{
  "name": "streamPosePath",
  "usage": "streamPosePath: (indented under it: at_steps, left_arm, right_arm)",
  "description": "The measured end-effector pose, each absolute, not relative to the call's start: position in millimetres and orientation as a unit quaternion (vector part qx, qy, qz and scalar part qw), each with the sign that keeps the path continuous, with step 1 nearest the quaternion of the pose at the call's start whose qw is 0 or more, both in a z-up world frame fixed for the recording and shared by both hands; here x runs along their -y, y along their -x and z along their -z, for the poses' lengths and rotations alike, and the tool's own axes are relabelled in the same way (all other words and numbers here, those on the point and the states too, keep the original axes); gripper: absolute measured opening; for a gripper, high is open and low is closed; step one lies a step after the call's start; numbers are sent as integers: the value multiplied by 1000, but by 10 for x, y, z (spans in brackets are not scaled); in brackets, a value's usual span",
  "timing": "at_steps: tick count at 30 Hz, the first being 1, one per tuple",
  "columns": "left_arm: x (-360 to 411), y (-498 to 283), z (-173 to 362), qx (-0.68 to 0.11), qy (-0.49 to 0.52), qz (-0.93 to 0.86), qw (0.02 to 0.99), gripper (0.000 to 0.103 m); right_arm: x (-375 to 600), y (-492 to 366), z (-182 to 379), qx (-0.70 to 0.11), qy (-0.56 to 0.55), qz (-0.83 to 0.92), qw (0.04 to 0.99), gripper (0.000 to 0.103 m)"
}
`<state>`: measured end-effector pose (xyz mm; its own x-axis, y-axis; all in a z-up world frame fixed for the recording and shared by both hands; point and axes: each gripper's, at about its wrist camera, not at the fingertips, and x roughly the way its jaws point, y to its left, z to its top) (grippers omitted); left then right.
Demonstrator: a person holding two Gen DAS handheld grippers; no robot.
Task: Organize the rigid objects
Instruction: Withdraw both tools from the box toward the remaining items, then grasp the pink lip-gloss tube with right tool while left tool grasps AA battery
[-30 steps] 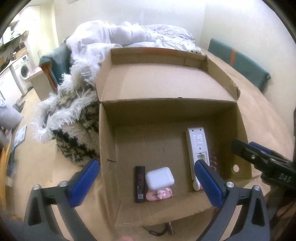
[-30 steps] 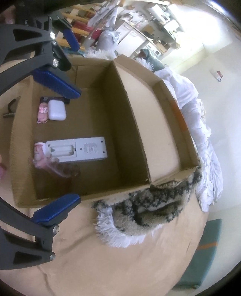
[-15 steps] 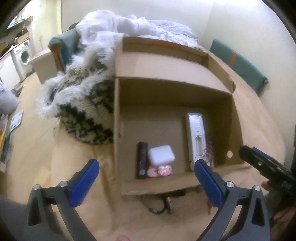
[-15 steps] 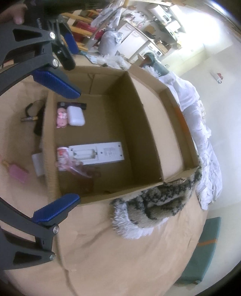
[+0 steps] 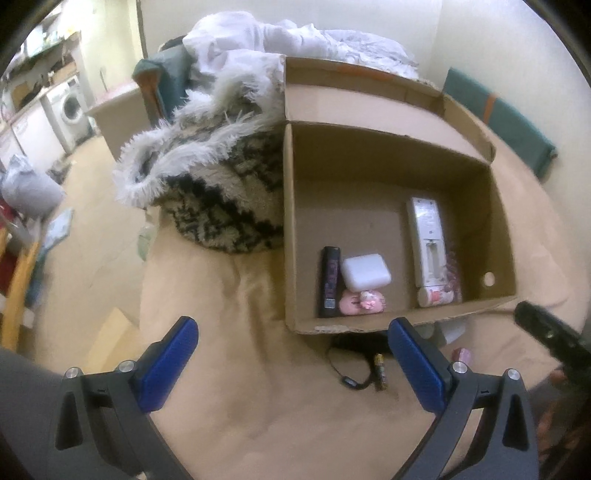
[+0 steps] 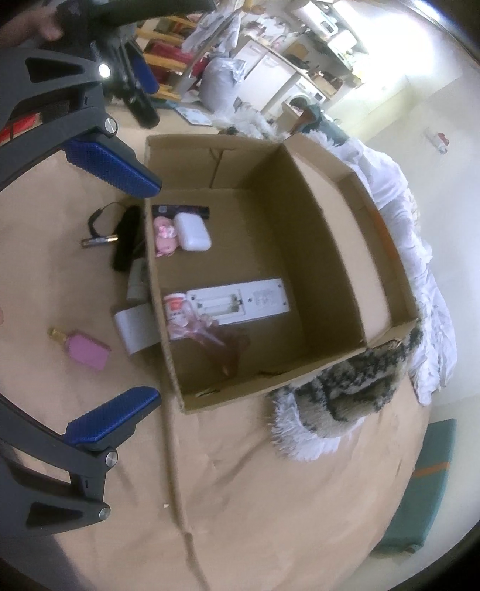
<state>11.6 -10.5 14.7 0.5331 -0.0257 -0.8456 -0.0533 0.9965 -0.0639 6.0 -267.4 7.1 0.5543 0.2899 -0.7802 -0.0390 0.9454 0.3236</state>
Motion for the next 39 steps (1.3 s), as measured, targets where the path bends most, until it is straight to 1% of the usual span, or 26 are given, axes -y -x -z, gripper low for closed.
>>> streamPosePath:
  at_steps: [5, 8, 13, 16, 22, 24, 25, 26, 27, 29, 30, 33, 34, 37, 38, 39]
  left_arm:
    - [61, -106, -84, -492, 21, -40, 869, 102]
    - [0, -116, -23, -505, 34, -34, 862, 102]
    - [-19, -116, 60, -517, 18, -46, 854, 102]
    - [-26, -143, 128, -532, 32, -42, 845, 102]
    - [14, -199, 207, -547, 38, -34, 836, 102]
    - [12, -214, 229, -551, 42, -33, 833, 102]
    - [9, -222, 240, -553, 44, -32, 831, 102]
    - [5, -232, 255, -556, 49, -31, 829, 102]
    - [-2, -241, 268, -558, 52, -31, 827, 102]
    - [-6, -246, 288, -561, 53, -33, 825, 102]
    - [-8, -246, 294, -563, 53, -34, 824, 102]
    - [-16, -236, 298, -564, 55, -32, 824, 102]
    - [-15, -232, 298, -564, 55, -32, 824, 102]
    - [-13, -230, 299, -564, 56, -29, 823, 102]
    - [-12, -229, 300, -565, 57, -27, 822, 102]
    - [-7, -226, 302, -566, 58, -27, 822, 102]
  right_arm:
    - [2761, -41, -44, -473, -139, -83, 866, 103]
    - [2836, -63, 20, -489, -154, -68, 856, 103]
    - [2915, -157, 198, -546, -174, -57, 817, 103]
    - [2965, -217, 324, -587, -194, -65, 783, 103]
    - [2832, -341, 471, -629, -145, -66, 761, 103]
    - [2753, -385, 622, -658, -127, -70, 739, 96]
    - [2717, -403, 723, -675, -114, -64, 726, 88]
    - [2688, -416, 823, -688, -97, -57, 717, 83]
    - [2653, -428, 910, -698, -82, -51, 710, 80]
    - [2587, -434, 1054, -710, -71, -46, 699, 60]
    - [2557, -432, 1101, -713, -63, -41, 697, 58]
    - [2451, -399, 1166, -712, -29, -33, 701, 57]
    - [2413, -385, 1173, -710, -14, -33, 703, 54]
    - [2335, -334, 1179, -706, 15, -34, 707, 50]
    - [2336, -324, 1178, -706, 16, -34, 708, 41]
    - [2343, -312, 1170, -703, 19, -32, 710, 34]
